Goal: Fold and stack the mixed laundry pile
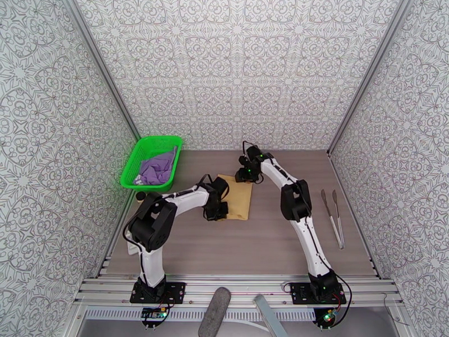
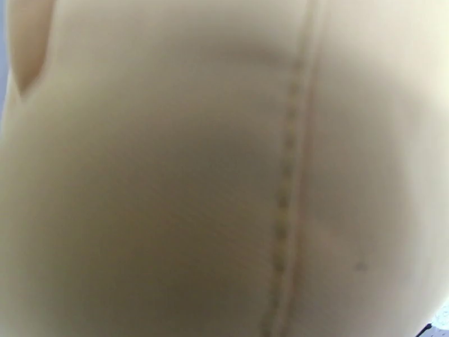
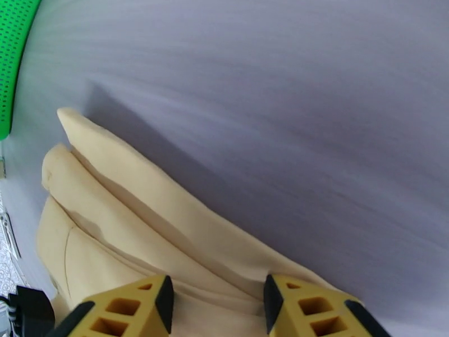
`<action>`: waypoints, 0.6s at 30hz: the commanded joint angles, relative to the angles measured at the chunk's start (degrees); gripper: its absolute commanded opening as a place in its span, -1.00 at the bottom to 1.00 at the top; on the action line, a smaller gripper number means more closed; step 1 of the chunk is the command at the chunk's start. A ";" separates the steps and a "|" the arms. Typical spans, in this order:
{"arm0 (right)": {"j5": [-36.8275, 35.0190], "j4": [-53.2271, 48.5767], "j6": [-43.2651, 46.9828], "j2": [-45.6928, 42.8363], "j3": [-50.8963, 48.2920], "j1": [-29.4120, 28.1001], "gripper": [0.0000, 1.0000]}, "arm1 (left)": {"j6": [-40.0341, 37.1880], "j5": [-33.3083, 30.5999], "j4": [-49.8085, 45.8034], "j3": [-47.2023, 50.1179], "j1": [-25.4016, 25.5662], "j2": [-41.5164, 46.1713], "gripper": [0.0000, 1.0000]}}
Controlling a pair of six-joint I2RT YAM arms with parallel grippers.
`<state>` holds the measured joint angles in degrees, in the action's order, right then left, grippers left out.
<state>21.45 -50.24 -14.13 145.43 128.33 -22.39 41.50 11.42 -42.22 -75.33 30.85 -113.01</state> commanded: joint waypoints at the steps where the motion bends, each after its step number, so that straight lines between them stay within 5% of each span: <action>1: -6.52 3.20 -5.28 -7.46 -12.67 0.21 -0.04 | -5.02 -4.95 2.53 -4.99 -4.39 -5.55 -0.97; 11: -16.60 24.20 -23.08 -34.03 -54.58 0.31 0.00 | -10.90 1.28 0.93 -25.94 -7.48 -18.12 -0.99; 18: -23.75 21.15 -21.07 -40.01 -54.92 0.51 0.16 | -12.58 -1.70 -1.55 -29.82 -7.28 -15.36 -0.88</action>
<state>2.81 -29.74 -34.74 108.25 71.16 -22.04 30.94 12.36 -44.10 -104.42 23.79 -131.13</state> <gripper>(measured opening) 0.575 0.058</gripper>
